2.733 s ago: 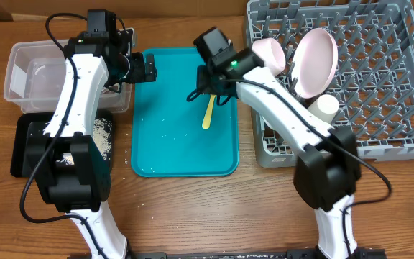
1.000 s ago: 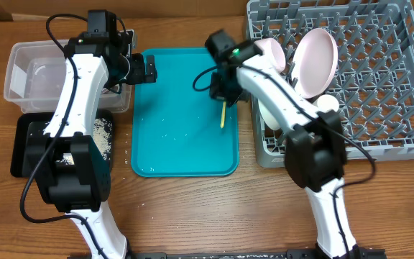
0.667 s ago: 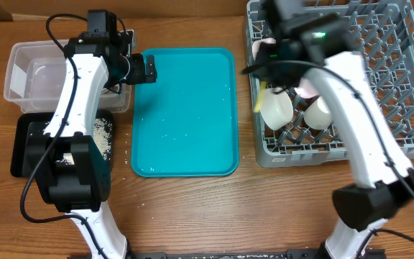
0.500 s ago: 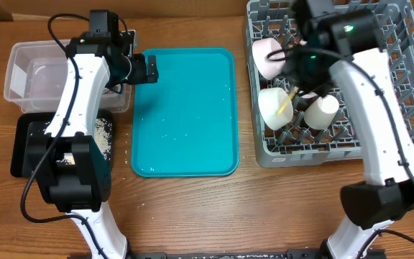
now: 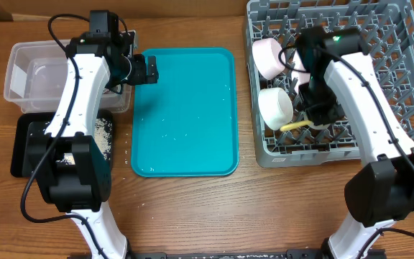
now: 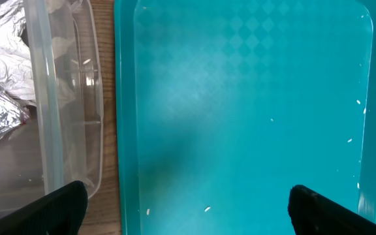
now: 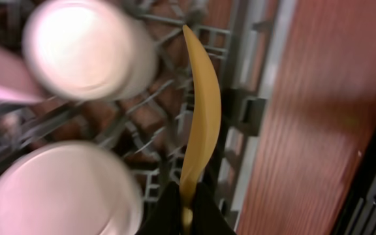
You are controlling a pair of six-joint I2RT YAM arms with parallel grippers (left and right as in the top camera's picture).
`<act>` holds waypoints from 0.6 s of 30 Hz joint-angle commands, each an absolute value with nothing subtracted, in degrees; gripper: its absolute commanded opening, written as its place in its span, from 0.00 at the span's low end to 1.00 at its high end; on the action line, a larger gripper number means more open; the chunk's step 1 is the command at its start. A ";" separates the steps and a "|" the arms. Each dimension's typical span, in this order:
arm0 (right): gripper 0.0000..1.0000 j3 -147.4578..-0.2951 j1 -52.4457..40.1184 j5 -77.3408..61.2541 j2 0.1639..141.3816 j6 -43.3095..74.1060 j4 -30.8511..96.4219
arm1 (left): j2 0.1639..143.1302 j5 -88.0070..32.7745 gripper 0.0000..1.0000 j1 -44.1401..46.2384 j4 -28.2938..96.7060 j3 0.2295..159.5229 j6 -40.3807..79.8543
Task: Sort waste into correct bins and load items into the dishwasher
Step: 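Carry the yellow spoon to the rack and insert it with the right gripper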
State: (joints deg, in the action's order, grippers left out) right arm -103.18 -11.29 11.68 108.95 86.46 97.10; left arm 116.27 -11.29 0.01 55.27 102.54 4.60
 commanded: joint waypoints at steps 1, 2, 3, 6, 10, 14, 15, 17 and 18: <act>0.04 -100.09 -11.38 13.08 108.77 95.64 97.08 | 116.79 -10.96 1.00 0.40 55.37 103.61 5.17; 0.04 -99.66 -11.38 13.30 108.77 96.09 97.06 | 116.79 -10.96 1.00 0.40 55.37 103.61 5.17; 0.04 -99.44 -11.38 13.52 108.77 96.09 97.06 | 116.79 -10.96 1.00 0.40 55.37 103.61 5.17; 0.04 -98.54 -11.38 14.98 108.77 96.09 96.66 | 116.79 -10.96 1.00 0.45 55.22 103.61 5.17; 0.18 -98.30 -11.40 14.98 108.77 96.07 94.72 | 116.79 -10.98 1.00 0.45 55.24 103.61 5.19; 0.23 -98.30 -11.40 14.96 108.77 96.07 93.93 | 116.79 -10.98 1.00 0.45 55.29 103.61 5.21; 0.23 -98.30 -11.40 14.96 108.77 96.07 93.95 | 116.79 -10.98 1.00 0.45 55.31 103.61 5.21; 0.23 -98.30 -11.40 14.96 108.77 96.07 93.97 | 116.79 -10.98 1.00 0.45 55.40 103.61 5.21; 0.24 -98.30 -11.40 14.96 108.77 96.05 93.97 | 116.79 -10.98 1.00 0.45 55.42 103.61 5.21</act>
State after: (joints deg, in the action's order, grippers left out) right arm -98.56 -11.29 13.93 109.01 95.29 94.06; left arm 116.27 -11.29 0.01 55.29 102.54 4.60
